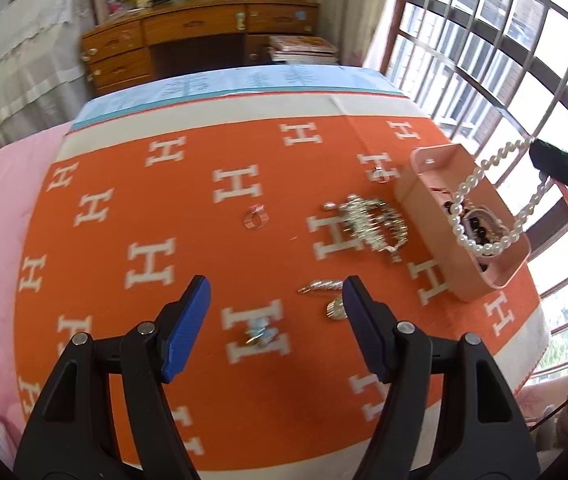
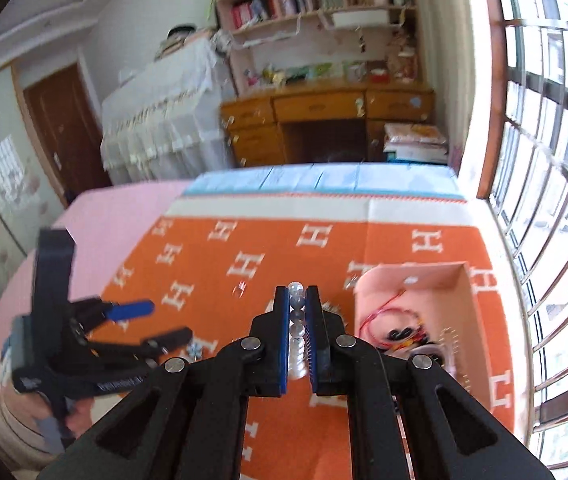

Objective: Organize jewelry
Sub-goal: 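Grasp the pearl bracelet with the right gripper and drop it into the pink box, then grasp the silver hair comb with the left gripper and lift it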

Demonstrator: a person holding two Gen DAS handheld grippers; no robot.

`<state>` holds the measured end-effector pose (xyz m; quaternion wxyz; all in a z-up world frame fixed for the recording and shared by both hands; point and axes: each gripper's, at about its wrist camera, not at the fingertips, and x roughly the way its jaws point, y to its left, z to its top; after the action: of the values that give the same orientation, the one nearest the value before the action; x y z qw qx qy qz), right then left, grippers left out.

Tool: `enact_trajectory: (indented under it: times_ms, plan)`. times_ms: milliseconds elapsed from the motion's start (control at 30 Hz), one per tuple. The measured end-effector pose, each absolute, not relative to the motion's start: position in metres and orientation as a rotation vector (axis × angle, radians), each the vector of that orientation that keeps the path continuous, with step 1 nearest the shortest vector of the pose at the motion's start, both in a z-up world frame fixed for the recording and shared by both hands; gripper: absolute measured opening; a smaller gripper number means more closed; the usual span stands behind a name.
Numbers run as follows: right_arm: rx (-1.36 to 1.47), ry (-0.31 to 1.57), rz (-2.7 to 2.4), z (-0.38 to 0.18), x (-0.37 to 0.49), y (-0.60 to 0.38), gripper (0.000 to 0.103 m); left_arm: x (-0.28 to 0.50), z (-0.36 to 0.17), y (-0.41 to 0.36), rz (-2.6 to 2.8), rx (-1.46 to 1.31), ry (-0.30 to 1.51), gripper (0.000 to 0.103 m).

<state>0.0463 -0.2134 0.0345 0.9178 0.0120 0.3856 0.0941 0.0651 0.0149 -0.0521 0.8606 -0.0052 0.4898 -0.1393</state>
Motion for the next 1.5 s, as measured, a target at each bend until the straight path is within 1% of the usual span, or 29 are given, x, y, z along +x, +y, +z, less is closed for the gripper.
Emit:
enact_trajectory:
  times_ms: [167,400,633,1033,1067,1133,1200,1367,1433,1500]
  plan:
    - [0.086,0.752,0.155,0.053,0.04,-0.241,0.007,0.091,-0.059,-0.005,-0.363,-0.076,1.099,0.066]
    - [0.156,0.729,0.08,0.056,0.03,-0.285,0.007,0.125,-0.082,-0.023,-0.4,-0.202,1.201,0.065]
    - [0.173,0.752,0.017,0.039,0.033,-0.31,0.007,0.146,-0.101,-0.041,-0.389,-0.238,1.257,0.065]
    - [0.228,0.802,-0.035,-0.002,0.052,-0.335,0.007,0.156,-0.117,-0.068,-0.347,-0.188,1.292,0.065]
    - [0.232,0.805,-0.033,-0.004,0.052,-0.336,0.007,0.157,-0.117,-0.07,-0.34,-0.182,1.289,0.063]
    - [0.231,0.81,-0.034,-0.008,0.053,-0.338,0.007,0.158,-0.118,-0.072,-0.318,-0.166,1.287,0.055]
    - [0.229,0.812,-0.039,-0.01,0.053,-0.338,0.007,0.159,-0.119,-0.076,-0.305,-0.148,1.294,0.045]
    - [0.232,0.816,-0.041,-0.013,0.054,-0.338,0.007,0.161,-0.121,-0.083,-0.283,-0.115,1.289,0.043]
    - [0.223,0.819,-0.042,-0.015,0.055,-0.337,0.007,0.161,-0.121,-0.084,-0.273,-0.103,1.283,0.039]
    - [0.222,0.824,-0.039,-0.017,0.056,-0.336,0.007,0.161,-0.12,-0.085,-0.271,-0.1,1.279,0.025]
